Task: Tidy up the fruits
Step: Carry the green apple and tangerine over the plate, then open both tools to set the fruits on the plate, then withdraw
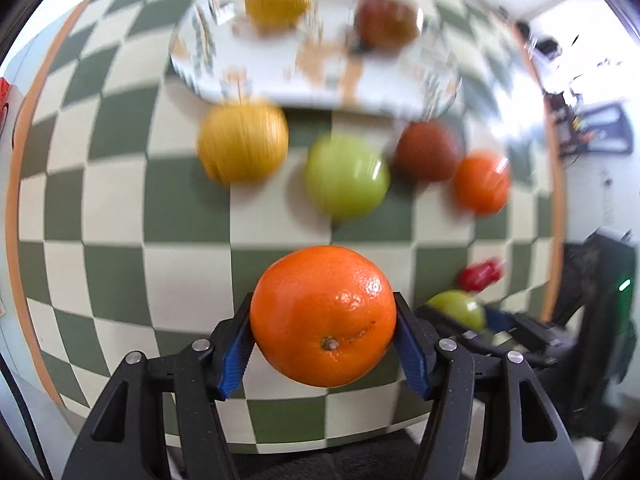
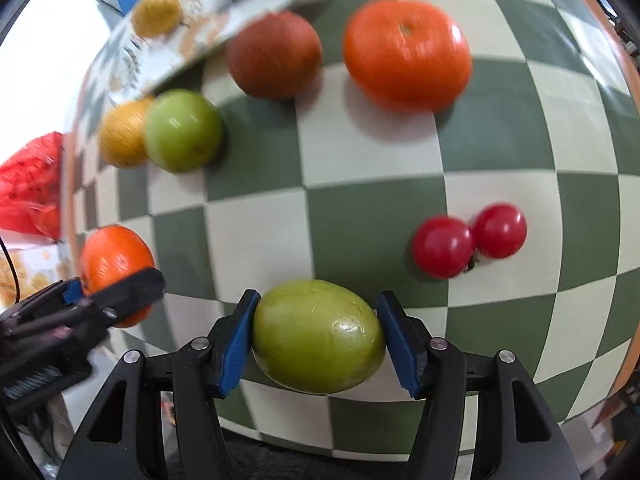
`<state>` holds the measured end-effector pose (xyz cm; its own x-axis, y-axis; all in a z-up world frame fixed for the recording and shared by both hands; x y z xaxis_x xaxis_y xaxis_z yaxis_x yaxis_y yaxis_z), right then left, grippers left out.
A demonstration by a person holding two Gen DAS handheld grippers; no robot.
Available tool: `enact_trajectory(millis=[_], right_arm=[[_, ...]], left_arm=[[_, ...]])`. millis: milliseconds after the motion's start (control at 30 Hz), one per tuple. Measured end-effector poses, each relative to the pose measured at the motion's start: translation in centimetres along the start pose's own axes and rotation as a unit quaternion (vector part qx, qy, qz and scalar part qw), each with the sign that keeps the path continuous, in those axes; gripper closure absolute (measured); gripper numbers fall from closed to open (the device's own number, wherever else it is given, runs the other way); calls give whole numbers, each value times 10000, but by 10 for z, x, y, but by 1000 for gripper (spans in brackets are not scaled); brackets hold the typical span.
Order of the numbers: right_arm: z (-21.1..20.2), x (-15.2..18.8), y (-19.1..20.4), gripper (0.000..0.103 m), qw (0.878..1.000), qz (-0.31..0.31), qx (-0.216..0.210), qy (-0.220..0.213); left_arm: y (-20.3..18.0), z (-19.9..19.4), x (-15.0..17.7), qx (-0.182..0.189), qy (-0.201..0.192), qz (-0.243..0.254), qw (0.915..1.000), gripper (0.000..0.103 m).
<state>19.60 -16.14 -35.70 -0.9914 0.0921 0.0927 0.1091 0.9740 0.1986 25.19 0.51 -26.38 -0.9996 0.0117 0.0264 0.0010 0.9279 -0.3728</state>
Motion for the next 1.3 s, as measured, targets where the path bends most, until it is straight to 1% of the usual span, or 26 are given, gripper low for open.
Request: enact_trajectory(millis=[100, 167, 267, 300, 367, 467, 500, 600, 667, 833, 900, 1033, 1100, 1133, 1167, 1233, 1300], right_arm=[[-28, -19, 11, 41, 9992, -67, -269, -287], [-44, -37, 23, 41, 9978, -146, -408, -495], [-63, -74, 45, 41, 9952, -325, -499, -774], [-67, -89, 56, 41, 9939, -413, -484, -899], [-69, -114, 77, 41, 9920, -546, -442, -1050], [-65, -154, 104, 41, 9906, -737, -303, -1111], [-61, -162, 112, 41, 9904, -796, -259, -1100], [-43, -187, 133, 41, 9905, -967, -90, -978], [-32, -197, 143, 41, 9907, -1038, -24, -878], [-6, -208, 161, 41, 9897, -1218, 85, -744], [-2, -210, 166, 40, 9889, -1294, 112, -726], [5, -213, 169, 40, 9893, -1323, 85, -614], [5, -212, 164, 39, 9898, -1315, 92, -548], [6, -213, 163, 34, 9900, -1304, 78, -537], [6, -213, 163, 32, 9903, -1287, 98, -520], [5, -212, 164, 23, 9901, -1298, 171, -504], [0, -208, 160, 17, 9900, -1282, 250, -533]], left_arm=[[5, -35, -32, 269, -289, -143, 9991, 42], [19, -48, -59, 375, -449, -238, 9980, 42], [34, -50, -93, 288, -599, -361, 9971, 42], [43, -49, -109, 235, -593, -417, 9971, 42], [57, -42, -131, 211, -513, -589, 9967, 42], [83, -23, -161, 220, -301, -900, 9952, 42], [90, -16, -168, 233, -215, -997, 9945, 42], [108, 2, -181, 296, -1, -1239, 9919, 42], [114, 9, -185, 337, 120, -1313, 9907, 42], [121, 19, -190, 155, 249, -1304, 9910, 42], [122, 20, -191, 210, 239, -1306, 9909, 42], [122, 24, -195, 173, 268, -1208, 9922, 41], [120, 21, -195, 103, 194, -1121, 9935, 32], [118, 20, -195, 23, 165, -1077, 9940, 16], [116, 19, -195, -89, 118, -1018, 9947, 10], [113, 15, -193, -213, 35, -932, 9954, 10], [110, 10, -188, -308, -29, -853, 9959, 10]])
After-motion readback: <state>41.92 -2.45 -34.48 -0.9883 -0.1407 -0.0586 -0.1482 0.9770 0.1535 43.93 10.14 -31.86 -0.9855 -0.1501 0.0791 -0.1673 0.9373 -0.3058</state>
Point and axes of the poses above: each gripper's, at about its wrist camera, not at the fingertips, and z roughly the way its jaws point, y to its left, x to its underside, the point moved 1 cm from there along z, roughly the way its jaws point, and after that the axes turned 8 degrees about x, right-handed, at the moved point
